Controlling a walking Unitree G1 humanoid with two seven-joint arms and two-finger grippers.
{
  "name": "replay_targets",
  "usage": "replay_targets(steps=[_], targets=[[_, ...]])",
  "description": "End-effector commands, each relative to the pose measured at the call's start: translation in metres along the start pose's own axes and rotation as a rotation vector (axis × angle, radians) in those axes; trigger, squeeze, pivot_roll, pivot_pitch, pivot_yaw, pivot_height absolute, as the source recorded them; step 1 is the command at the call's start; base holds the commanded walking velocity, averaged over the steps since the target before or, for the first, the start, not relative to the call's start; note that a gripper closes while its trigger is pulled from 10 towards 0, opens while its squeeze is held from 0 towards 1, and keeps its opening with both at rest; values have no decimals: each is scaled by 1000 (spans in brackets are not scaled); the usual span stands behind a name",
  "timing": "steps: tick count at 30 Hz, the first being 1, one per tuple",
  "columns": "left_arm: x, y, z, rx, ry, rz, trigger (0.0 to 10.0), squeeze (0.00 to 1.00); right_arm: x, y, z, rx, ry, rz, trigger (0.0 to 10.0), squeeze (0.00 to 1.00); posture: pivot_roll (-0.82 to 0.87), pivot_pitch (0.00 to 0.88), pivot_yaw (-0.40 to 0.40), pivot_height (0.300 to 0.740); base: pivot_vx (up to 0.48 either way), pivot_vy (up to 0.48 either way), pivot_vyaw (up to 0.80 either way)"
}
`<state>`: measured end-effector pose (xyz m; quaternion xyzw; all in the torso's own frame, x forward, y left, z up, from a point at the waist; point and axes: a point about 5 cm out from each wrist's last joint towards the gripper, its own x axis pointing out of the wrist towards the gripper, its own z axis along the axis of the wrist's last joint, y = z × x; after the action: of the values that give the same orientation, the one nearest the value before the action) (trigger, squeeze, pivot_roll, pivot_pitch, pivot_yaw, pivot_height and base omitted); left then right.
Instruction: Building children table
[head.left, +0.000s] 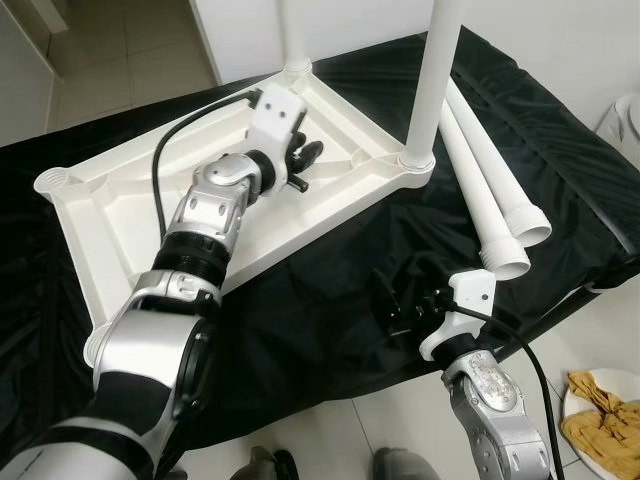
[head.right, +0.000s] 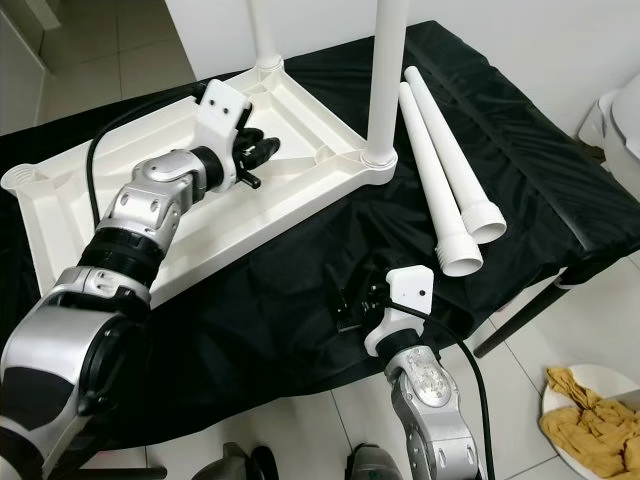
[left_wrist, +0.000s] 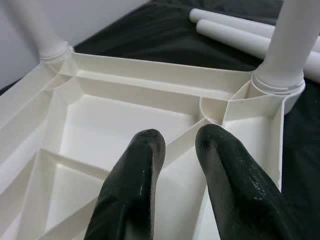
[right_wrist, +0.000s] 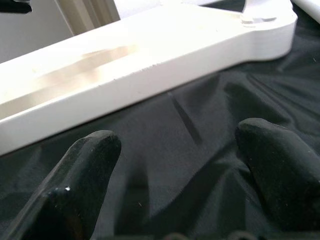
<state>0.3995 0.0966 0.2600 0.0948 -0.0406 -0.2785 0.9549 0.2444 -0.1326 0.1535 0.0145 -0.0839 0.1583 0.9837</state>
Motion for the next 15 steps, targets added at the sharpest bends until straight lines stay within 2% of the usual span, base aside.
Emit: replay_targets(steps=[1, 2, 3, 4, 5, 7, 8, 11, 15], targets=[[-6, 10, 1, -3, -2, 92, 10000, 0, 1, 3, -3, 7, 5, 19, 10000, 0, -125, 122, 105, 740, 0, 0, 0], [-10, 19, 4, -27, -19, 171, 10000, 0, 3, 3, -3, 7, 3, 26, 10000, 0, -112, 115, 96, 740, 0, 0, 0], [-10, 19, 4, -27, -19, 171, 10000, 0, 3, 3, -3, 7, 3, 26, 10000, 0, -112, 115, 96, 740, 0, 0, 0], [-16, 25, 4, -48, -10, 231, 10000, 0, 5, 3, -4, 5, 1, 35, 10000, 0, -110, 113, 94, 740, 0, 0, 0], [-16, 25, 4, -48, -10, 231, 10000, 0, 5, 3, -4, 5, 1, 35, 10000, 0, -110, 113, 94, 740, 0, 0, 0], [-26, 31, 1, -8, 43, 321, 10000, 0, 10, 3, -4, 5, -5, 48, 10000, 0, -97, 105, 85, 740, 0, 0, 0], [-26, 31, 1, -8, 43, 321, 10000, 0, 10, 3, -4, 5, -5, 48, 10000, 0, -97, 105, 85, 740, 0, 0, 0], [-42, 32, -14, -20, 126, 321, 10000, 0, 17, 1, -3, -1, -15, 60, 10000, 0, -81, 97, 81, 740, 0, 0, 0], [-46, 30, -15, -23, 136, 309, 10000, 0, 18, 1, -3, -2, -17, 61, 10000, 0, -81, 97, 81, 740, 0, 0, 0]])
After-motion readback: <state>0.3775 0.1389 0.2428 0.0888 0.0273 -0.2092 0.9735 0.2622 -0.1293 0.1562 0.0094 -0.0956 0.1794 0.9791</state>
